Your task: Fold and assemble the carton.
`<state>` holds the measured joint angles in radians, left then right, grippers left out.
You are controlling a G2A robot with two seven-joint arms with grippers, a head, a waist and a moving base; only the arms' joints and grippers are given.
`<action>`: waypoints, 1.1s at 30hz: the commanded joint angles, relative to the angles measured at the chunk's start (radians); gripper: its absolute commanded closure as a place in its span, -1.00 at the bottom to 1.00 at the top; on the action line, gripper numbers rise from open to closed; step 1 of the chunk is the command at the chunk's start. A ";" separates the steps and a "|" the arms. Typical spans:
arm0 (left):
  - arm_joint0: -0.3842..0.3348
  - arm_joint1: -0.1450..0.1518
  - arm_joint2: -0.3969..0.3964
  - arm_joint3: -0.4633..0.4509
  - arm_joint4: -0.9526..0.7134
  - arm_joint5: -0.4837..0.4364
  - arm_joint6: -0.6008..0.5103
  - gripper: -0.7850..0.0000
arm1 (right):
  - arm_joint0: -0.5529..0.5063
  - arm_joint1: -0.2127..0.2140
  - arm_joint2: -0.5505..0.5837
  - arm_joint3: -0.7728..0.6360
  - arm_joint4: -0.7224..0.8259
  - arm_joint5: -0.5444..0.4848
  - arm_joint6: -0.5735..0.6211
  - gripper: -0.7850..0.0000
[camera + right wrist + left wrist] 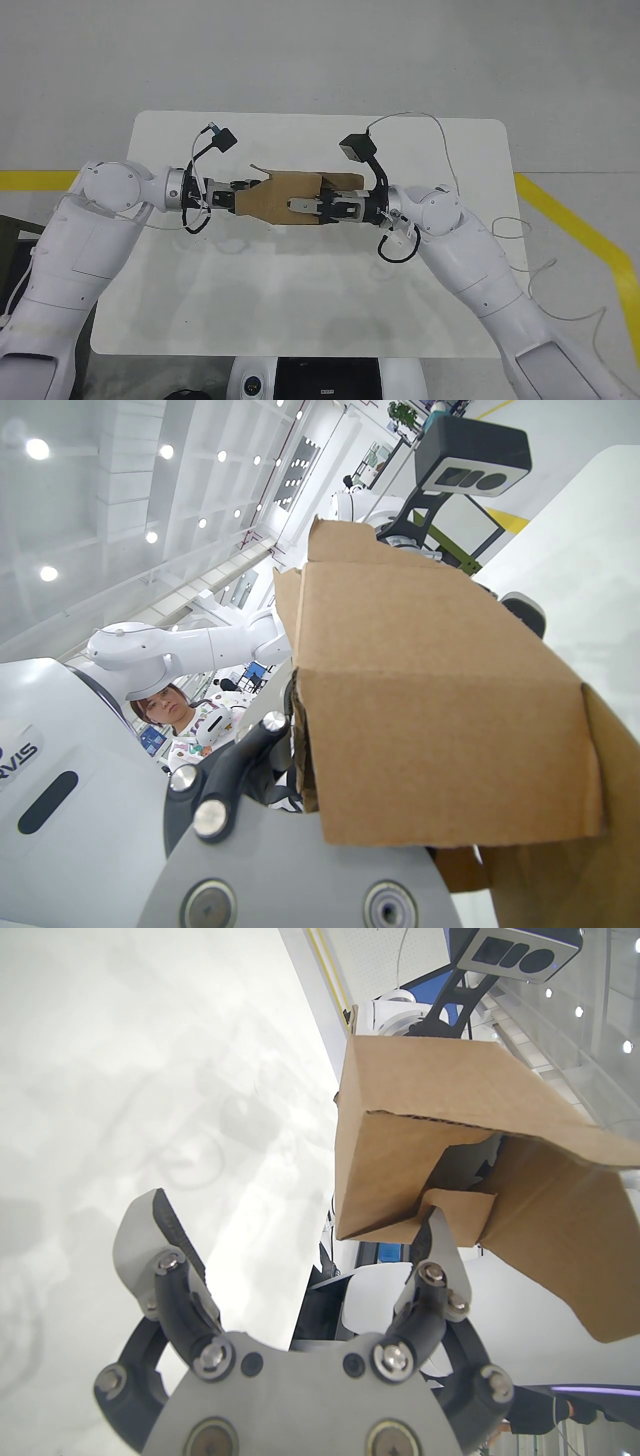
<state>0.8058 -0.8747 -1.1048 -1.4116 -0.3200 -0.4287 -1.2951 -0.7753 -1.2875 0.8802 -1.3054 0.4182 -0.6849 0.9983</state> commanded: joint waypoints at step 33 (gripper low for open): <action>0.011 0.030 -0.117 0.032 0.030 0.004 0.006 -1.00 | -0.033 0.002 -0.024 -0.020 0.041 0.061 0.164 1.00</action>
<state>0.8142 -0.8444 -1.2240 -1.3739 -0.2874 -0.4264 -1.2889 -0.8100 -1.2830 0.8624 -1.3252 0.4549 -0.6242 1.1614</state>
